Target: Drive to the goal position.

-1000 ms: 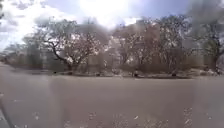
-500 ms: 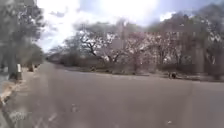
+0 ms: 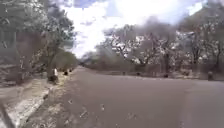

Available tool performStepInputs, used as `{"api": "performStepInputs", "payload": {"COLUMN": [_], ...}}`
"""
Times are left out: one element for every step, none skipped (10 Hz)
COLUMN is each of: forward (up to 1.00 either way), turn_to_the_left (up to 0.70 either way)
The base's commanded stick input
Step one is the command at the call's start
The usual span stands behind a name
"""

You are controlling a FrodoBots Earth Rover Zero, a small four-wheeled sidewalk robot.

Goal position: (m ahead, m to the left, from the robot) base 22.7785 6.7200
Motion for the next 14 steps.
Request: {"api": "performStepInputs", "payload": {"forward": [0.0, 0.0, 0.7, 0.7, 0.7, 0.7, 0.7, 0.7, 0.7, 0.7, 0.7, 0.7, 0.7, 0.7], "turn_to_the_left": [0.0, 0.0, 0.0, 0.0, 0.0, 0.0, 0.0, 0.0, -0.1, -0.23, -0.35, -0.18, -0.01, 0.0]}}
